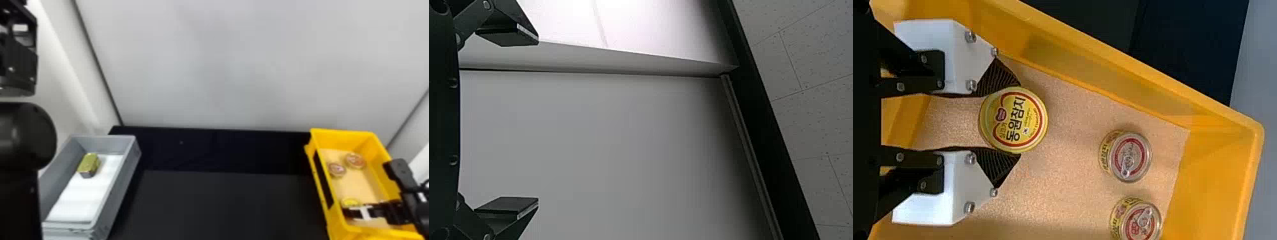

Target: Pick up the round yellow can and place it in the yellow rectangular box

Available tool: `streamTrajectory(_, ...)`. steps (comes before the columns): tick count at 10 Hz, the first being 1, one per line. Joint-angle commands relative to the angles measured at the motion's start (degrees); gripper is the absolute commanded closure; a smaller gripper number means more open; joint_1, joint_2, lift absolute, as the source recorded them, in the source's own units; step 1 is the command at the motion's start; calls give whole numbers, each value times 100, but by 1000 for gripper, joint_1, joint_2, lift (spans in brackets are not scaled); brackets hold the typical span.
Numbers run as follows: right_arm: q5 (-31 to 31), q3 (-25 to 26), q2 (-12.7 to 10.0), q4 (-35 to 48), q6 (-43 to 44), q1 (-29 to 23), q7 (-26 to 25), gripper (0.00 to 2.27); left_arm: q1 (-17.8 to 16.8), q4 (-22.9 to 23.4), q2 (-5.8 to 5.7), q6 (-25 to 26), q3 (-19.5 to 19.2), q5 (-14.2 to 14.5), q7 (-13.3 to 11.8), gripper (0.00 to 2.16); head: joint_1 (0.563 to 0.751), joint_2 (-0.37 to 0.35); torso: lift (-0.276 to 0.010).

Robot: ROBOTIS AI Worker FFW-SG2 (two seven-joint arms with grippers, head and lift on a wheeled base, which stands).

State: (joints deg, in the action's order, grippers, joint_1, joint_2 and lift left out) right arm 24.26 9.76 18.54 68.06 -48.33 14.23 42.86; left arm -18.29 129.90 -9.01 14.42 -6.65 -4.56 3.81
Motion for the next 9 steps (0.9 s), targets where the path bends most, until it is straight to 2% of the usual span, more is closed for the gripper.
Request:
streamTrajectory(1, -43, -1, 0, 14, -91, 0, 6, 489, 1, 0, 5, 0, -3, -1, -3, 140, 663, 54, 9)
streamTrajectory(2, -43, -1, 9, 40, -153, 0, 32, 81, 1, 0, 5, 0, -3, -1, -3, 140, 663, 54, 9)
streamTrajectory(4, -25, -10, 53, 330, -346, -17, 23, 36, 18, 0, 5, 0, -21, -1, -12, 140, 663, 54, 9)
streamTrajectory(6, 265, 34, 71, 805, -592, -44, 94, 36, 27, 0, 13, 0, -38, -1, -12, 140, 663, 54, 9)
streamTrajectory(9, 335, 25, 53, 2326, -680, 115, -12, 39, 36, 9, 40, 9, -47, -1, -12, 140, 663, 54, 9)
